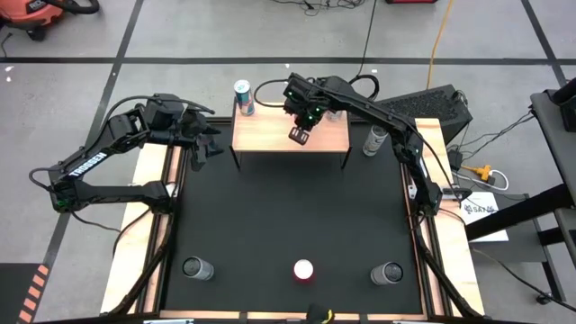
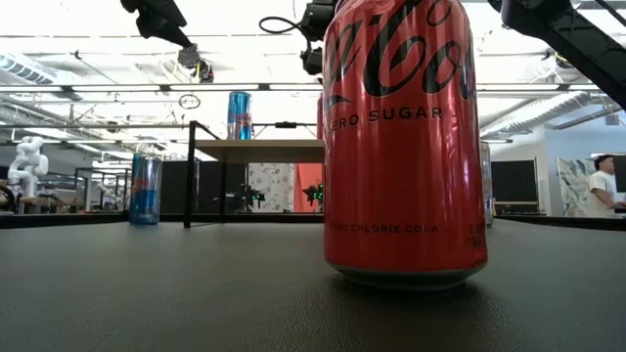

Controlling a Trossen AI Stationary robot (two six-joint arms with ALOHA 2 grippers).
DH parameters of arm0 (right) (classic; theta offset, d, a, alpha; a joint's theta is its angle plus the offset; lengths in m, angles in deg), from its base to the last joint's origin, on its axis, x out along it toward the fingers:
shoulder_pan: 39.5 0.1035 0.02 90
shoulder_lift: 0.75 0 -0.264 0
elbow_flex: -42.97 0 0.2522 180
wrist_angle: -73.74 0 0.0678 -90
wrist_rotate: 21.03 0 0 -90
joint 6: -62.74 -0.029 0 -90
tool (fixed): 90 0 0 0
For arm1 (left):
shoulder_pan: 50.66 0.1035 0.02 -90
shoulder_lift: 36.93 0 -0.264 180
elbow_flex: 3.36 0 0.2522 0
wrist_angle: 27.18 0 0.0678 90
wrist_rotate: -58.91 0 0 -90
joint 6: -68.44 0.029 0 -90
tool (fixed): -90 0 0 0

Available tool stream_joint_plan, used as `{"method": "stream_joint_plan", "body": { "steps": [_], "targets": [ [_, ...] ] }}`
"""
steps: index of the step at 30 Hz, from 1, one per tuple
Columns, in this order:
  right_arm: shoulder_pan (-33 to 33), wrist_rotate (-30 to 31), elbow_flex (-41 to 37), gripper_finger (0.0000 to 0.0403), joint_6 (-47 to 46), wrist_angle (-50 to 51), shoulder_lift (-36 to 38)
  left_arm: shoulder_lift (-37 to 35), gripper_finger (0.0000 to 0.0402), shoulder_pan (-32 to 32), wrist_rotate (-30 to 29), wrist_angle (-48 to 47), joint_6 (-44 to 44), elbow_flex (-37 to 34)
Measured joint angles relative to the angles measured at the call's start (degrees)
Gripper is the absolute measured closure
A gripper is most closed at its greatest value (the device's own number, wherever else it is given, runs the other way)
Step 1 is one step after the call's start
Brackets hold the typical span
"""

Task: Place canned beverage on shelf
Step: Put the top red black soda can on the shelf, then put the bottom white orange soda can on the shelf

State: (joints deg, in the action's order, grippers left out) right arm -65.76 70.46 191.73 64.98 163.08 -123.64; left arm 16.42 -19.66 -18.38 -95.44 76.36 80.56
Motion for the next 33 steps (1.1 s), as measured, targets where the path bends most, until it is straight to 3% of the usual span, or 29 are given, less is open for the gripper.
{"method": "stream_joint_plan", "body": {
  "steps": [14, 33],
  "targets": [
    [1.2, 0.0, 0.0, 0.0403, -1.2, 1.4, 0.3, 0.0, 0.0102, 0.0, 0.0, 0.0, 0.0, 0.0],
    [5.9, -0.2, 0.0, 0.0403, -3.9, 1.4, 11.2, 0.0, 0.0102, 0.0, 0.0, 0.0, 0.0, 0.0]
  ]
}}
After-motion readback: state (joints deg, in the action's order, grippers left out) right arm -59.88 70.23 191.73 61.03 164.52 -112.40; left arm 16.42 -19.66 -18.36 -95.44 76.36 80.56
